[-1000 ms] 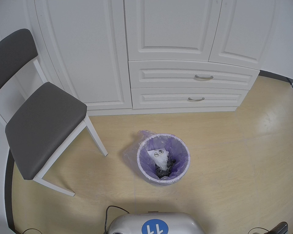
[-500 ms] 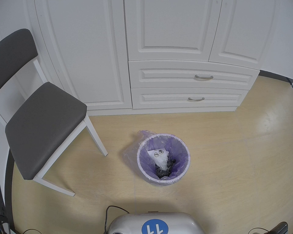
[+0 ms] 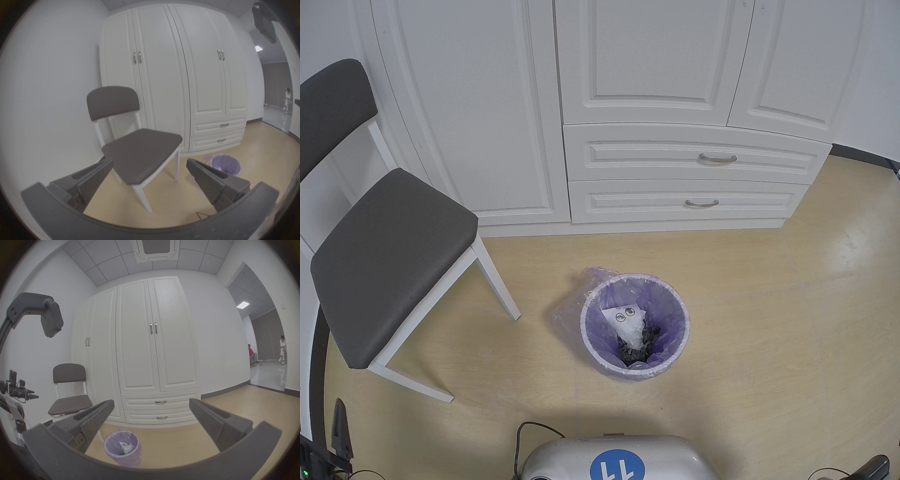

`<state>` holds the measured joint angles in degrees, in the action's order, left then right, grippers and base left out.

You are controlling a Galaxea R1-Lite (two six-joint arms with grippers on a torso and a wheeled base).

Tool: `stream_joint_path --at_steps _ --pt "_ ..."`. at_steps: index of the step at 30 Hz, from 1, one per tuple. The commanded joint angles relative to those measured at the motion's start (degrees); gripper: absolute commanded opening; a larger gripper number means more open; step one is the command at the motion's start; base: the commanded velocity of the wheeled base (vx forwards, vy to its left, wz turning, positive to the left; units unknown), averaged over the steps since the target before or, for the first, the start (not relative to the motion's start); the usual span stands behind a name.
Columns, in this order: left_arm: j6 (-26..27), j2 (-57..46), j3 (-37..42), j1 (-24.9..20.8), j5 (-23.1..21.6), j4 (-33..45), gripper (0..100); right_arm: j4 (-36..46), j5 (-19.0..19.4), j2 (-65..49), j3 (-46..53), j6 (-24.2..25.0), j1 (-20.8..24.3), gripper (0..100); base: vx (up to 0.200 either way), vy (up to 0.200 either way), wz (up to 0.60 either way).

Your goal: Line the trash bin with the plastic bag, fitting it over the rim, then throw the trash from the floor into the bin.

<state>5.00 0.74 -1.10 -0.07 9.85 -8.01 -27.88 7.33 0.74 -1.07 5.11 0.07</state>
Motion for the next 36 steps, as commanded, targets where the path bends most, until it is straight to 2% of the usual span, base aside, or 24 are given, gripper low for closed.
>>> stream_joint_path --at_steps 1,17,18,25,30,31,36 --pt "-0.3 -0.7 1.1 0.0 0.1 4.1 100 0.1 -1.3 -0.7 1.1 0.1 0.0 100 0.0 0.0 0.0" --pt "-0.3 -0.7 1.1 0.1 -1.6 4.2 100 1.7 -3.5 -0.7 1.1 0.3 0.0 100 0.0 0.0 0.0" --pt "-0.8 -0.7 1.1 0.1 -4.3 4.8 100 2.2 -3.8 -0.7 1.1 0.3 0.0 100 0.0 0.0 0.0" --pt "-2.5 -0.7 1.1 0.1 -4.8 4.9 100 2.6 -3.9 -0.7 1.1 0.2 0.0 100 0.0 0.0 0.0" --pt "-3.0 -0.7 1.1 0.1 -9.7 7.6 100 3.7 -4.0 -0.7 1.1 -0.4 0.0 100 0.0 0.0 0.0" --pt "-3.1 -0.7 0.7 0.1 -10.0 9.9 100 3.9 -4.0 -0.7 1.1 -0.4 0.0 100 0.0 0.0 0.0" --pt "-3.2 -0.7 0.4 0.1 -10.0 10.0 100 5.6 -5.7 -0.7 1.1 -1.1 0.0 100 0.0 0.0 0.0"
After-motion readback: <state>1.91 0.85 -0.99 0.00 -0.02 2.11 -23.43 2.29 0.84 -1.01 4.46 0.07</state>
